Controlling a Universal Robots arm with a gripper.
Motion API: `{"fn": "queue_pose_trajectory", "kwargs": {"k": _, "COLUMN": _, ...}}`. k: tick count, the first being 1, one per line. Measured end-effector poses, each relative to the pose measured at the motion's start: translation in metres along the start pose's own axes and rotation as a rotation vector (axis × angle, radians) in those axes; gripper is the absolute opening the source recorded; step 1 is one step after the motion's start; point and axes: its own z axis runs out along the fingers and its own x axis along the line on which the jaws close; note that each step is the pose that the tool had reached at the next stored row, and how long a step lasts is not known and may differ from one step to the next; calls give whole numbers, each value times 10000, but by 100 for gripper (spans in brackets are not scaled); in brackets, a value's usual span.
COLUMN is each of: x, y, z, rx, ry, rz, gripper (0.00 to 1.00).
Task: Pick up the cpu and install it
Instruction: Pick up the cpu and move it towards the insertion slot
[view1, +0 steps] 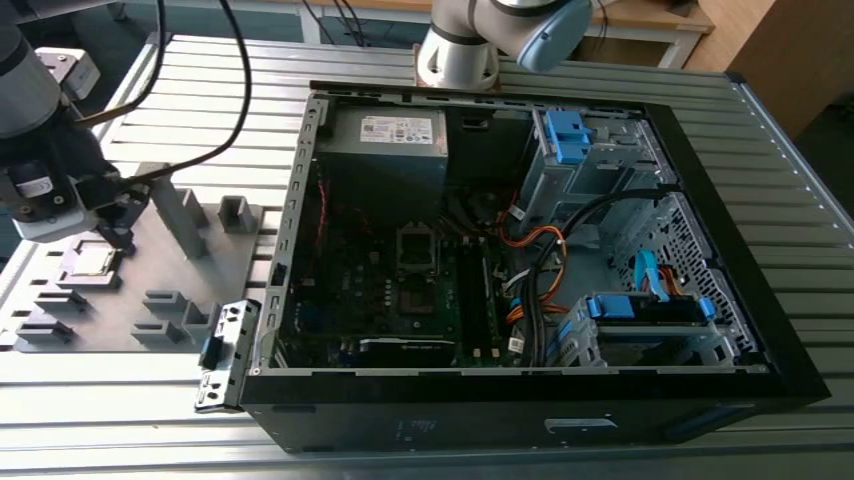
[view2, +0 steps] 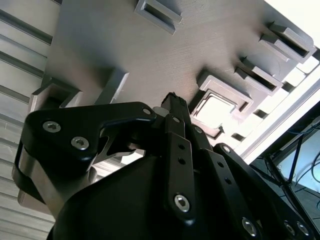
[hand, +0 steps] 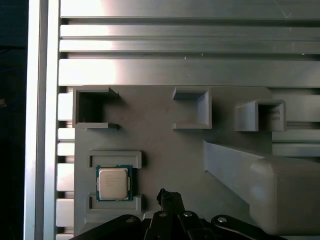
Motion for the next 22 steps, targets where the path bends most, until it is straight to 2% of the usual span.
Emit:
{"fn": "queue_pose_trajectory", "kwargs": {"k": 4, "x": 6, "y": 3, "z": 1, "rx": 1, "ry": 1, "rz": 0, "gripper": 11}}
{"fn": "queue_pose_trajectory", "kwargs": {"k": 8, "x": 66, "y": 35, "z": 5, "rx": 1, "ry": -5, "rz": 0, "gripper": 11}}
{"fn": "queue_pose_trajectory", "kwargs": {"k": 11, "x": 140, "y": 50, "z": 6, "rx": 5, "ry": -18, "rz": -1, "gripper": 11}}
{"fn": "queue_pose_trajectory", "kwargs": {"k": 18, "x": 366, "y": 49, "z": 20, "rx": 8, "ry": -25, "rz": 0, "gripper": 11}}
{"fn": "queue_pose_trajectory", "kwargs": {"k": 22, "x": 410, "y": 47, "z": 55, "rx": 19, "ry": -25, "rz": -1, "gripper": 11}}
